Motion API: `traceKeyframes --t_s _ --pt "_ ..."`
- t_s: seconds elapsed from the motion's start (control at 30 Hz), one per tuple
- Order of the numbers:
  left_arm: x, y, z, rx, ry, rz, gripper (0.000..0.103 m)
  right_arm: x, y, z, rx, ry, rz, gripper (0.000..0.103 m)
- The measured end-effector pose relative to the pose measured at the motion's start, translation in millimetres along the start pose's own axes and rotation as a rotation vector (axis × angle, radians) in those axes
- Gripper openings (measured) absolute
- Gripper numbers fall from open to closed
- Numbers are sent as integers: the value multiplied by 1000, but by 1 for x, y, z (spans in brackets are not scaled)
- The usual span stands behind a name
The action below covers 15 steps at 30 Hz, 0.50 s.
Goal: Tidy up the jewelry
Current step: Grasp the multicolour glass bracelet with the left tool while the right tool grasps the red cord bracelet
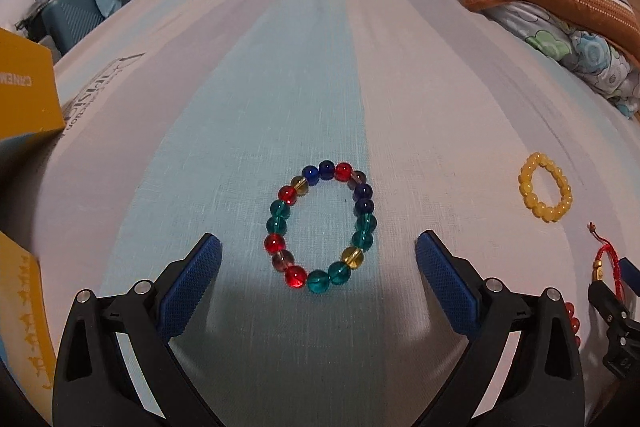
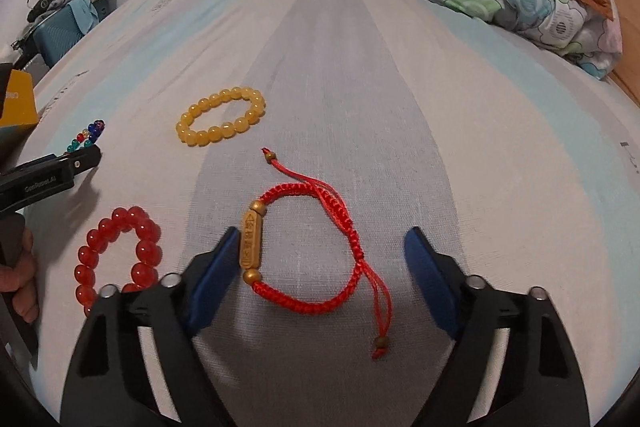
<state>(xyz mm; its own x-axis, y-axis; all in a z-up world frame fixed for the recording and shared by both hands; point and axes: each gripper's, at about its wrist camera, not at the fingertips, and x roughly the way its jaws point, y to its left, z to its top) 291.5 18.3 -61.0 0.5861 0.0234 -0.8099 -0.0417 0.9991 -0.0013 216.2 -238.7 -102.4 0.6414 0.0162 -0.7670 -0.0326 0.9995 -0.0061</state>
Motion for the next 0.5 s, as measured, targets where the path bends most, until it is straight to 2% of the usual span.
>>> traceKeyframes --t_s 0.13,0.2,0.33,0.5 --pt "-1 0 0 -9 -2 -4 79 -3 -4 -1 24 -8 15 55" --pt "-2 -1 -2 -7 -2 -12 74 -3 -7 0 38 -7 24 50" --pt "-7 -3 -6 12 -6 -18 57 -6 -9 0 49 -14 34 34" --pt "-12 -6 -10 21 -2 -16 42 -8 -9 1 50 -21 41 21"
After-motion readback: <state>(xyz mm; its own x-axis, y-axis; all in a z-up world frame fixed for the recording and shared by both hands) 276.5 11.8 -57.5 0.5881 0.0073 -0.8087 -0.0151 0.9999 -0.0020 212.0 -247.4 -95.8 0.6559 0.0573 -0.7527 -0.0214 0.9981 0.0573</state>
